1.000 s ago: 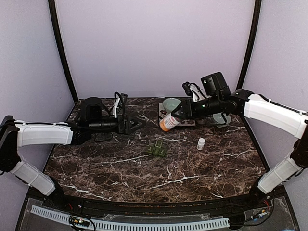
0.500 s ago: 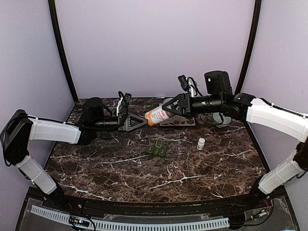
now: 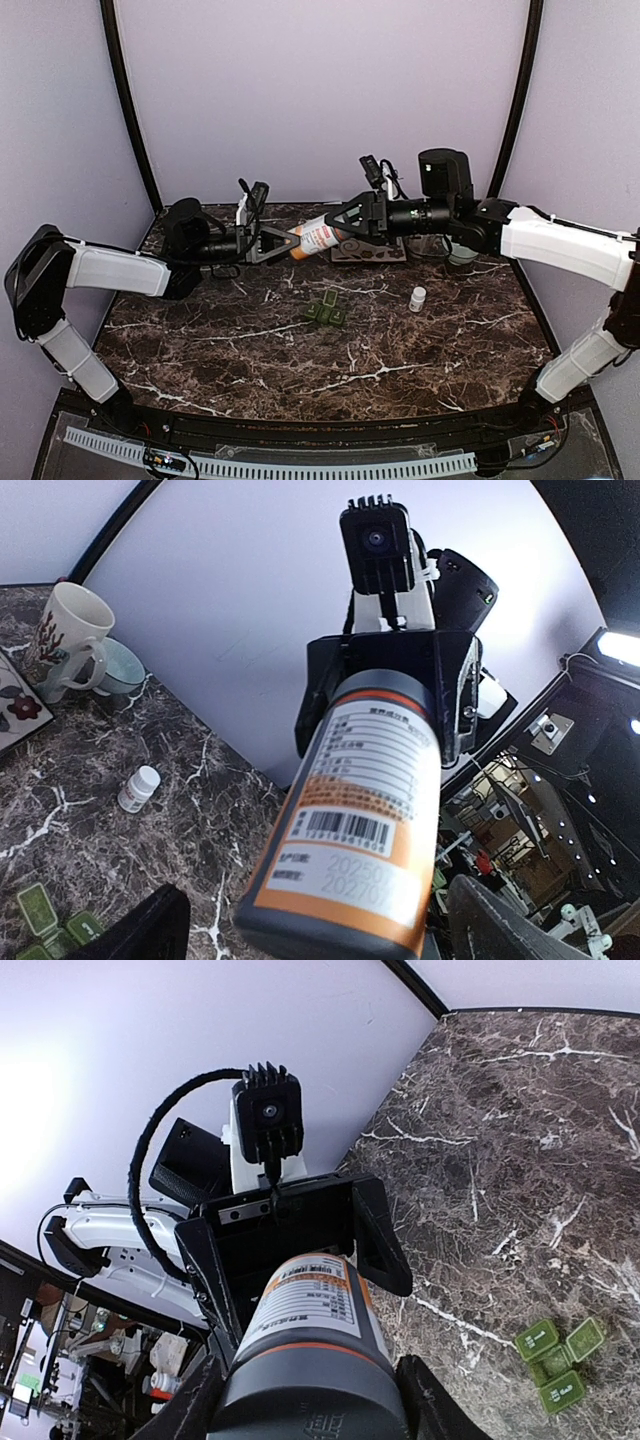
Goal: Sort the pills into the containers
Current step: Hold the pill bottle.
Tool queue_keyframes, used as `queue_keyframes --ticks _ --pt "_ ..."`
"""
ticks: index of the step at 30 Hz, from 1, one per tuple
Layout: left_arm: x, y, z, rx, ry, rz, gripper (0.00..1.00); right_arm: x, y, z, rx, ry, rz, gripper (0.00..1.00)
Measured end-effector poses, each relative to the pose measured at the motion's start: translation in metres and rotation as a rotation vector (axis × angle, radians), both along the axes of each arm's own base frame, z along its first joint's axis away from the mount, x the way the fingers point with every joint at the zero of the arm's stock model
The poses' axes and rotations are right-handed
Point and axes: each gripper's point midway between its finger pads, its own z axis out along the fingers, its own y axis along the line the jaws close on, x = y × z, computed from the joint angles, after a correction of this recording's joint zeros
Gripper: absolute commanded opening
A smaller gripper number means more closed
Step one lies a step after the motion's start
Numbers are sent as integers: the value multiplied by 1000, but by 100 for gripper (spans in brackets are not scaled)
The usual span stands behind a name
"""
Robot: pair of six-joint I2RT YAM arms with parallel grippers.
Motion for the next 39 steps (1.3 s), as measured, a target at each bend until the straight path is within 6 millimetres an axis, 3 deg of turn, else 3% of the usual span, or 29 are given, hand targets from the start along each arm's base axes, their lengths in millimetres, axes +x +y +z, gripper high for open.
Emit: queue_keyframes --ticks 11,22,27,33,39 --pt "-12 0 11 -50 -10 -78 73 2 15 -2 52 30 39 0" --pt "-13 0 12 -73 -9 -105 27 1 21 -1 78 39 63 1" --pt "-13 0 9 -75 -8 -116 19 1 20 -5 58 30 67 15" --pt "-15 0 7 -78 -18 -132 17 0 19 -6 30 8 77 40" --pt "-15 0 5 -71 -35 -132 16 0 18 -7 19 -2 82 54"
